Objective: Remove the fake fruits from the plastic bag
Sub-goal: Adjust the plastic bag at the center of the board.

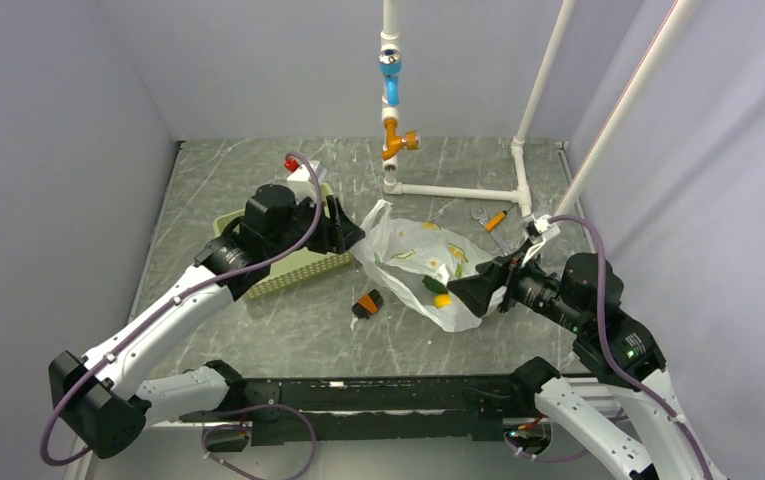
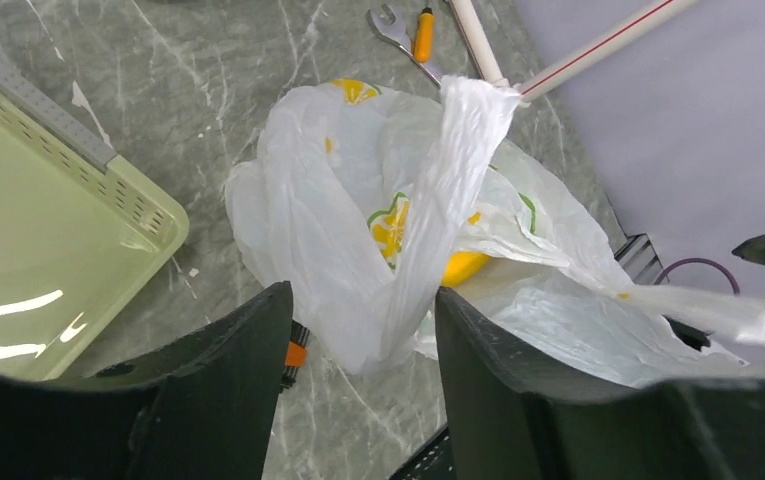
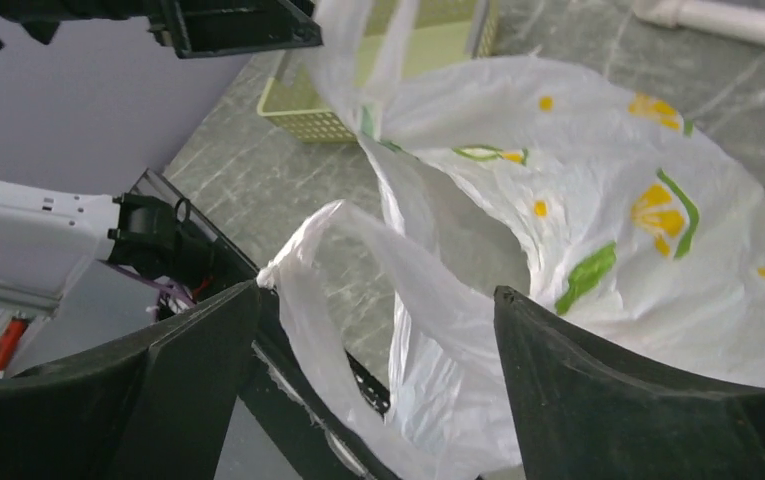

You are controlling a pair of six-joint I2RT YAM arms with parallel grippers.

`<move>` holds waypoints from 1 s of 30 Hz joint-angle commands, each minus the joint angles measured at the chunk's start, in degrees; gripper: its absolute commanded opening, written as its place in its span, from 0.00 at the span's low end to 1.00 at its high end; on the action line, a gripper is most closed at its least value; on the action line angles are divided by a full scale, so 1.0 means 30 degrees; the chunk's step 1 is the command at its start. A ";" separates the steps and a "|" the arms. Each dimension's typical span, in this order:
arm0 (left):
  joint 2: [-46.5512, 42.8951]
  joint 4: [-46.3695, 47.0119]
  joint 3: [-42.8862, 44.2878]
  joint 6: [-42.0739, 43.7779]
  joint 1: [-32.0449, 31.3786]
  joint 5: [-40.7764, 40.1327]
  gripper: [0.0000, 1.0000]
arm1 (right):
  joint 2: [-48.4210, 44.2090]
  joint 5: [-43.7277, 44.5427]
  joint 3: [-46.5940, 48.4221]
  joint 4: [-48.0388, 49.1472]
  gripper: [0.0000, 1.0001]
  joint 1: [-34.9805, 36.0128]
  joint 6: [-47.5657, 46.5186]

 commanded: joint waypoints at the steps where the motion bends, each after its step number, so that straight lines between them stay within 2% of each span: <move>1: -0.0583 0.0890 -0.0539 -0.0230 -0.0006 0.0469 0.62 | 0.1112 -0.1755 0.0848 0.1666 0.95 -0.0009 -0.1698; 3: -0.0701 0.0733 -0.0693 -0.0339 -0.0005 0.0808 0.64 | 0.1495 -0.1439 0.1263 0.1721 0.99 -0.0008 -0.1976; 10: -0.1162 0.1626 -0.1595 -0.1047 -0.0047 0.2331 0.80 | 0.3408 0.3189 0.2656 0.1587 0.99 -0.0008 -0.1279; 16: -0.1952 0.0974 -0.2144 -0.1347 -0.0368 0.2385 0.86 | 0.6424 0.3647 0.3744 0.1719 0.99 -0.0019 -0.0409; 20: -0.2036 0.1448 -0.3017 -0.2169 -0.0676 0.3328 0.88 | 0.7263 0.1465 0.3400 0.2779 0.97 -0.0008 -0.0934; 25: -0.1340 0.2253 -0.3280 -0.2483 -0.1235 0.2911 0.89 | 0.8014 -0.2856 0.2336 0.3283 0.87 -0.0018 -0.1271; 27: -0.0652 0.1724 -0.2831 -0.2317 -0.1261 0.2162 0.86 | 0.7864 -0.3727 0.1533 0.3411 0.88 -0.0004 -0.1363; 30: 0.0678 0.1451 -0.2316 -0.2189 -0.1178 0.1027 0.76 | 0.7315 -0.4803 0.0280 0.3808 0.99 0.0005 -0.1761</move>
